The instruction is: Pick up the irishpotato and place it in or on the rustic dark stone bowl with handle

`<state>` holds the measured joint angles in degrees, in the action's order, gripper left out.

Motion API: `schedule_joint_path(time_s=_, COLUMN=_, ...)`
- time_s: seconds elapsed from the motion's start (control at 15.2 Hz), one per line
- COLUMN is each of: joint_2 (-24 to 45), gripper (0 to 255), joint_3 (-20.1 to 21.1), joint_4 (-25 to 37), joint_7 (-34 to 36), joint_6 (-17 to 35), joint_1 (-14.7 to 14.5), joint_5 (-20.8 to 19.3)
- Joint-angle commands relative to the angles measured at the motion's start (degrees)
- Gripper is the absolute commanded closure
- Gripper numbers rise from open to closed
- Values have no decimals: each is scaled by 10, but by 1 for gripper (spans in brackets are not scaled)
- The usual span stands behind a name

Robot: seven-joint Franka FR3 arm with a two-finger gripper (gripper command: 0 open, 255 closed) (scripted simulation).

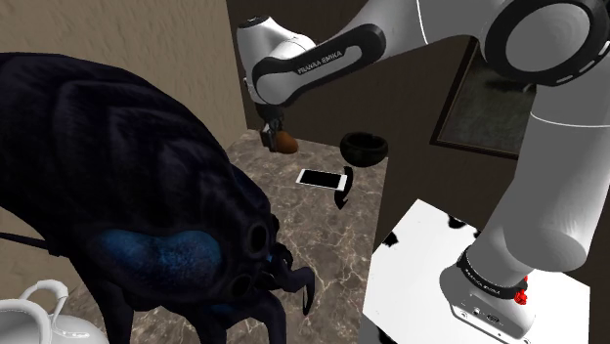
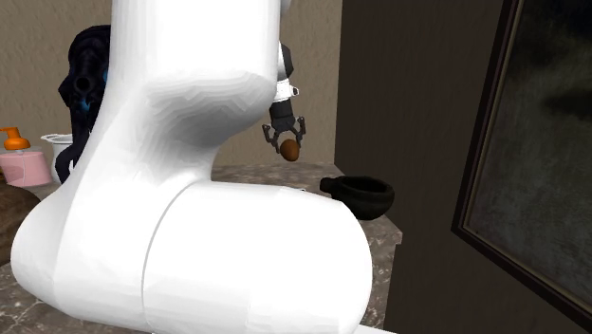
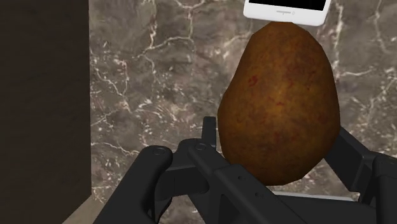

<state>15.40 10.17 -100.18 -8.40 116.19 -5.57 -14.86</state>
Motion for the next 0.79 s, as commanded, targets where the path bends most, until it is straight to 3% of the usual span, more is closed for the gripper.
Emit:
schedule_joint_path(time_s=0.0, joint_2=-5, gripper=255, joint_3=1, joint_4=9, joint_7=-3, joint_6=-14, joint_1=0, joint_5=3)
schedule_joint_path(time_s=0.73, joint_2=-21, gripper=255, joint_3=3, joint_4=72, joint_7=-20, joint_6=-91, joint_1=-1, joint_5=12)
